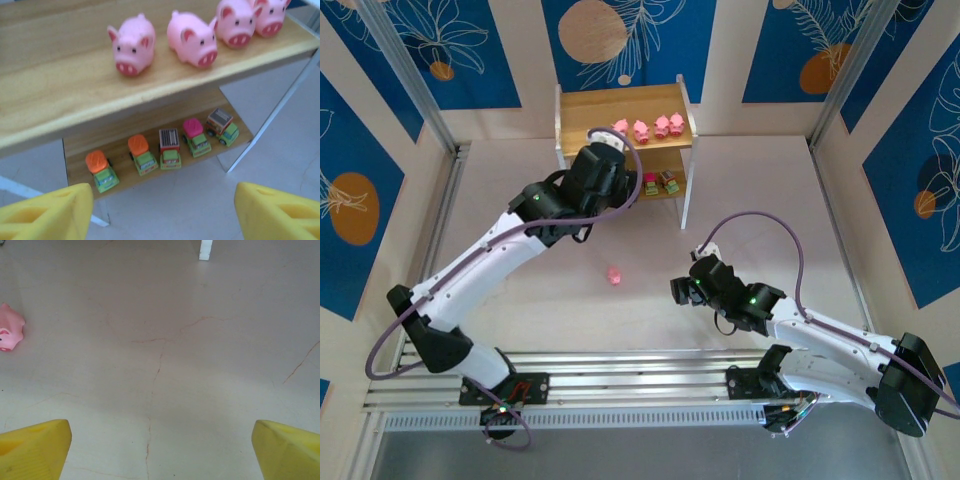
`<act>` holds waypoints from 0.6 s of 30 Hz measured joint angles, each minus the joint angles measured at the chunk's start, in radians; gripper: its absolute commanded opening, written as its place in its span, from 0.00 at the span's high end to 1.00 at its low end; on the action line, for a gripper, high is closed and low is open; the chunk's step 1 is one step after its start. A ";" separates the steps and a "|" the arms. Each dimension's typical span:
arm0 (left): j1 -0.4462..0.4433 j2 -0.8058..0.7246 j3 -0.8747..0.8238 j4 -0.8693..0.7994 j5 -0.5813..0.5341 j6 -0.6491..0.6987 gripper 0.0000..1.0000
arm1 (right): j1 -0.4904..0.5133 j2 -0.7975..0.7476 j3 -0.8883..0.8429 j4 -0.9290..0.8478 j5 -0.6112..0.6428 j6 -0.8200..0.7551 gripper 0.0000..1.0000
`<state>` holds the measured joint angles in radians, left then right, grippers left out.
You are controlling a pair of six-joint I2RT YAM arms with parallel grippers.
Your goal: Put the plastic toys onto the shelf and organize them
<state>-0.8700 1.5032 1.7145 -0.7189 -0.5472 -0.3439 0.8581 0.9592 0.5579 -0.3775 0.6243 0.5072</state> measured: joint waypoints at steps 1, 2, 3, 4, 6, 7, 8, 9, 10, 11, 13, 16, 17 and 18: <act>-0.005 -0.010 -0.021 0.004 -0.005 -0.005 0.15 | 0.000 0.000 0.000 0.000 0.001 0.000 0.03; -0.011 -0.021 -0.047 0.010 -0.012 -0.014 0.13 | 0.000 0.000 0.000 0.000 0.002 0.000 0.02; -0.016 -0.033 -0.073 0.016 -0.016 -0.023 0.11 | 0.000 0.000 0.000 0.000 0.005 0.000 0.01; -0.022 -0.043 -0.098 0.024 -0.020 -0.028 0.10 | 0.000 0.000 0.000 0.000 0.005 0.000 0.01; -0.035 -0.063 -0.149 0.032 -0.030 -0.045 0.08 | 0.000 0.000 0.000 0.000 0.005 0.000 0.00; -0.039 -0.069 -0.168 0.033 -0.032 -0.051 0.05 | 0.000 0.000 0.000 0.000 0.005 0.000 0.01; -0.044 -0.077 -0.192 0.038 -0.037 -0.064 0.04 | 0.000 0.000 0.000 0.000 0.005 0.000 0.01; -0.048 -0.083 -0.211 0.042 -0.039 -0.071 0.04 | 0.000 0.000 0.000 0.000 0.005 0.000 0.01; -0.051 -0.090 -0.235 0.045 -0.042 -0.082 0.03 | 0.000 0.000 0.000 0.000 0.005 0.000 0.01; -0.055 -0.098 -0.261 0.052 -0.047 -0.096 0.03 | 0.000 0.000 0.000 0.000 0.005 0.000 0.01; -0.060 -0.114 -0.309 0.060 -0.054 -0.122 0.03 | 0.000 0.000 0.000 0.000 0.006 0.000 0.01; -0.069 -0.129 -0.375 0.069 -0.062 -0.166 0.03 | 0.000 0.000 0.000 -0.001 0.013 0.001 0.01; -0.072 -0.130 -0.391 0.071 -0.066 -0.181 0.02 | 0.001 0.000 0.000 -0.002 0.017 0.001 0.01; -0.075 -0.130 -0.406 0.074 -0.068 -0.196 0.02 | 0.002 0.000 0.000 -0.002 0.020 0.001 0.01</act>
<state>-0.9451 1.3735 1.3083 -0.6453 -0.6147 -0.5404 0.8600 0.9596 0.5579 -0.3790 0.6445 0.5079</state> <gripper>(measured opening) 0.974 0.994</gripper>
